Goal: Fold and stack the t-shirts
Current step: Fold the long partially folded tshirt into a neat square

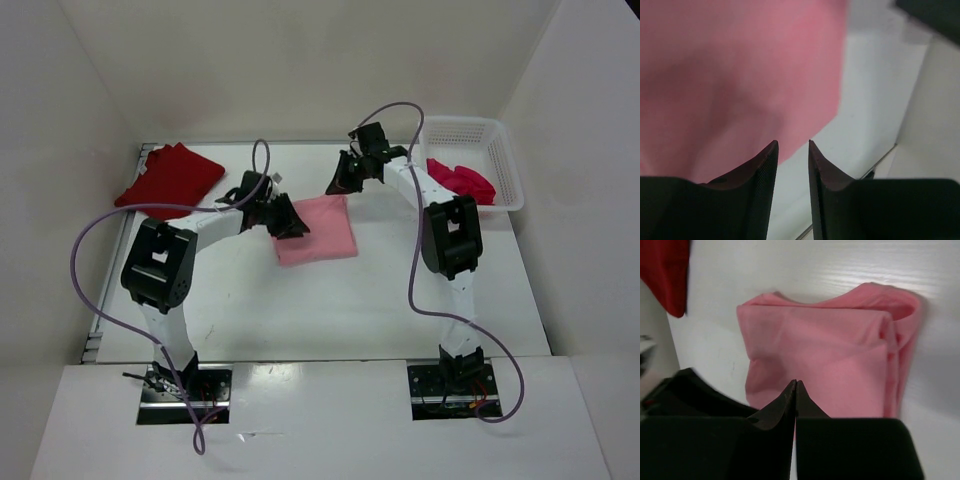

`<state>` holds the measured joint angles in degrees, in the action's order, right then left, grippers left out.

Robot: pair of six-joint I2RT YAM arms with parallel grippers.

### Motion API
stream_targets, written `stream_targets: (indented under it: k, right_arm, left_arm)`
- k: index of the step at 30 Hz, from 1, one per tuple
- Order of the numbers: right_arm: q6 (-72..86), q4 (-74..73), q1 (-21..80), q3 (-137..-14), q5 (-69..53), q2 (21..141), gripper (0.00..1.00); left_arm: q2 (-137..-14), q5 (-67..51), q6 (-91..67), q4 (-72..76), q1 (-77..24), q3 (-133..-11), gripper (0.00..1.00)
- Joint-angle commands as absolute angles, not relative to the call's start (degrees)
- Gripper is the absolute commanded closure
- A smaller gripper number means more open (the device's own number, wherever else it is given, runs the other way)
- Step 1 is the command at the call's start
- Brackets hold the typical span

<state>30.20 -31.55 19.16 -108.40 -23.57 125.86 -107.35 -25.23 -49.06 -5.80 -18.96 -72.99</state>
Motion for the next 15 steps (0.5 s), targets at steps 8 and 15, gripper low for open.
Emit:
stream_targets:
  k: [8, 15]
  right_arm:
    - [30.8, -27.7, 20.1, -112.0, -29.2, 135.3, 0.98]
    - [31.9, -29.2, 17.9, -119.7, -29.8, 143.5, 1.0]
  left_arm:
    - [-103.1, -27.2, -50.2, -0.6, -16.4, -58.3, 0.63]
    - [-98.8, -27.2, -50.7, -0.6, -16.4, -53.5, 0.6]
